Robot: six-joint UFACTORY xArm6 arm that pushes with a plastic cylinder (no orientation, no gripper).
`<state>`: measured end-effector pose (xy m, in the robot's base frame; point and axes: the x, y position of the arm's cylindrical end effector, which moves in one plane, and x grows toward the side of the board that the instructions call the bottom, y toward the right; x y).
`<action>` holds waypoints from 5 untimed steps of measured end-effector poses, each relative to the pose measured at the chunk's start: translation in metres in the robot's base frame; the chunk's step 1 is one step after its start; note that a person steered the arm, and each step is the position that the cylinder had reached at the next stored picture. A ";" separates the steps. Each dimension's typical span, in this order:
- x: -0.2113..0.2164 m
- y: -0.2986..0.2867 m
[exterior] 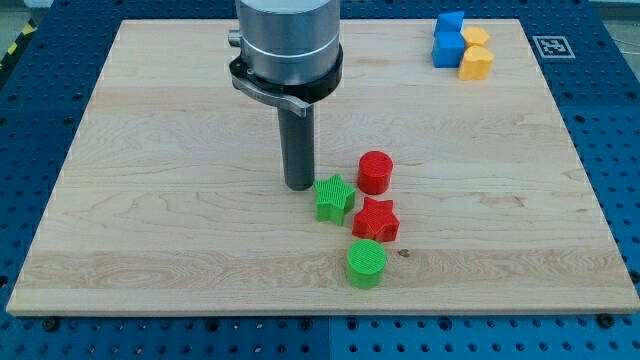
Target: Separate the green star and red circle away from each other
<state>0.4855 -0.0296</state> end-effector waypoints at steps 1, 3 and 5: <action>-0.005 -0.004; -0.035 -0.020; -0.048 -0.039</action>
